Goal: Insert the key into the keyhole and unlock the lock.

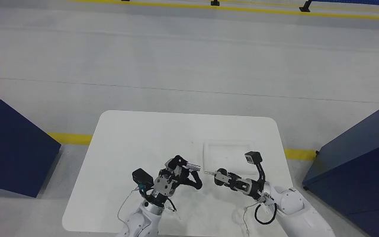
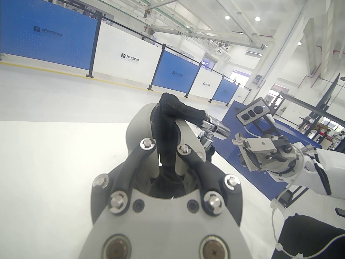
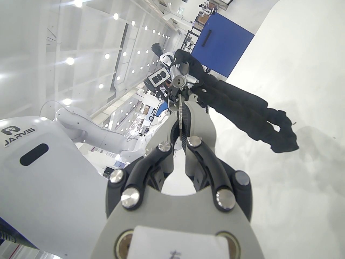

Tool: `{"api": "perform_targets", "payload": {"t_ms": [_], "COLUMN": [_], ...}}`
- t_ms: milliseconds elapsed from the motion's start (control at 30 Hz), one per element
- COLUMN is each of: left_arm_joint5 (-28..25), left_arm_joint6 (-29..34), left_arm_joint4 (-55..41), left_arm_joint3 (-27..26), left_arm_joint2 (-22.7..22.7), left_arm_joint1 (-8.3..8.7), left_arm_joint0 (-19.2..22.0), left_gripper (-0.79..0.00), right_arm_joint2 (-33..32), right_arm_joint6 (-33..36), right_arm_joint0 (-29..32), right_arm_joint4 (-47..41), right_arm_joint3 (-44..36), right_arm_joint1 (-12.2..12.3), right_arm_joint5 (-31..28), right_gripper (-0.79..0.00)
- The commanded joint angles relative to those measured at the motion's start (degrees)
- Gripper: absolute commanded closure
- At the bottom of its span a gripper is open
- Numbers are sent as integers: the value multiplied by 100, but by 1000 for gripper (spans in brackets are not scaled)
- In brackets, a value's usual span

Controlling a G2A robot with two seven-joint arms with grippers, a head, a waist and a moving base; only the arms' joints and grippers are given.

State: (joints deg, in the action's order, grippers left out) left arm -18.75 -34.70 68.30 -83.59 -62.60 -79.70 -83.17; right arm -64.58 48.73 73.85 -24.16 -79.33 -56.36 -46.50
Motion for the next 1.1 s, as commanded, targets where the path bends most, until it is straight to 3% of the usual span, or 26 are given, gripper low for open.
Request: {"api": "perform_targets", "payload": {"t_ms": [0, 1067], "left_arm_joint5": [6, 6], "left_arm_joint6": [0, 0], "left_arm_joint4": [-8, -8], "left_arm_joint3": [1, 1], "left_arm_joint2": [-1, -1], "left_arm_joint1": [-1, -1], "left_arm_joint0": [-1, -1], "left_gripper": [0, 0], "right_arm_joint2": [0, 27], "right_arm_joint6": [-1, -491], "right_arm_joint0": [0, 73], "right_arm_joint4": [1, 360], "right_arm_joint3": [0, -301], "right_arm_joint1": [0, -98], "right_arm_joint5": [-1, 294], "right_gripper": [0, 0]}}
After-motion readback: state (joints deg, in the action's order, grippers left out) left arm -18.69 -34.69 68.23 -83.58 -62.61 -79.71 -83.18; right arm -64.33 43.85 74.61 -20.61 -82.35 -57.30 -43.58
